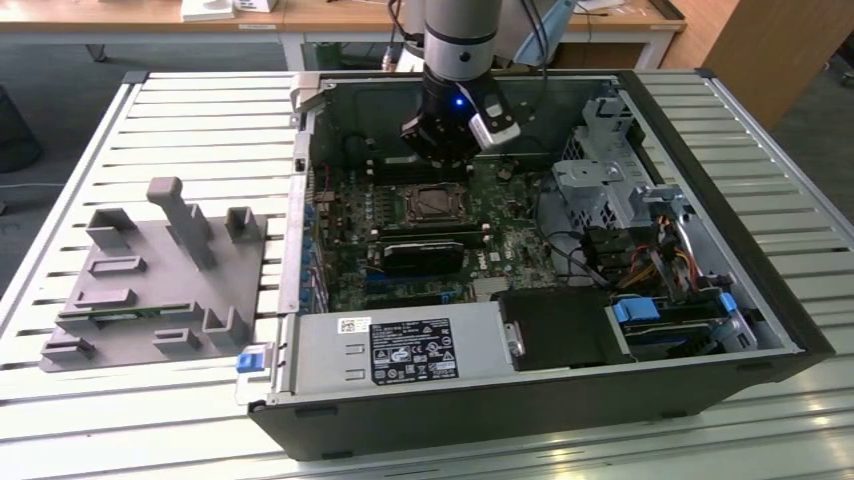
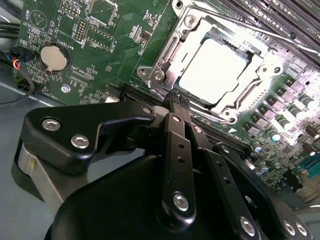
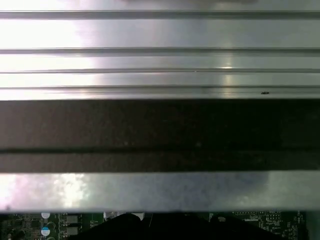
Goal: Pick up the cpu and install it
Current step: 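Install the second cpu locking lever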
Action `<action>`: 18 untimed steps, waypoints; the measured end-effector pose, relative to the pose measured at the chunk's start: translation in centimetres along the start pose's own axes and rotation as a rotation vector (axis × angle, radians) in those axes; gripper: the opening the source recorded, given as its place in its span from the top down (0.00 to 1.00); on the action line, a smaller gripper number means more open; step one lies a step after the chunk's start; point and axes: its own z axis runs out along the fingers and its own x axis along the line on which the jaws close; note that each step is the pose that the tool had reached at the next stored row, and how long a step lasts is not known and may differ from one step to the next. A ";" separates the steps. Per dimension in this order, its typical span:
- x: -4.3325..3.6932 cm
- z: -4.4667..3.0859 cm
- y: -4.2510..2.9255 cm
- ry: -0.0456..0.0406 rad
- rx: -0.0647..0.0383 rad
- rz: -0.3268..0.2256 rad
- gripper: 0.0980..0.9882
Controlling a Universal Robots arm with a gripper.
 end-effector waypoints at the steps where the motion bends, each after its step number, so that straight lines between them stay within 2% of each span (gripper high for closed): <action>1: 0.00 0.00 -0.01 0.0000 0.000 0.000 0.99; 12: -0.01 -0.02 -0.24 0.0001 0.000 0.000 0.99; 18: -0.03 -0.06 -0.98 0.0000 0.000 0.000 0.99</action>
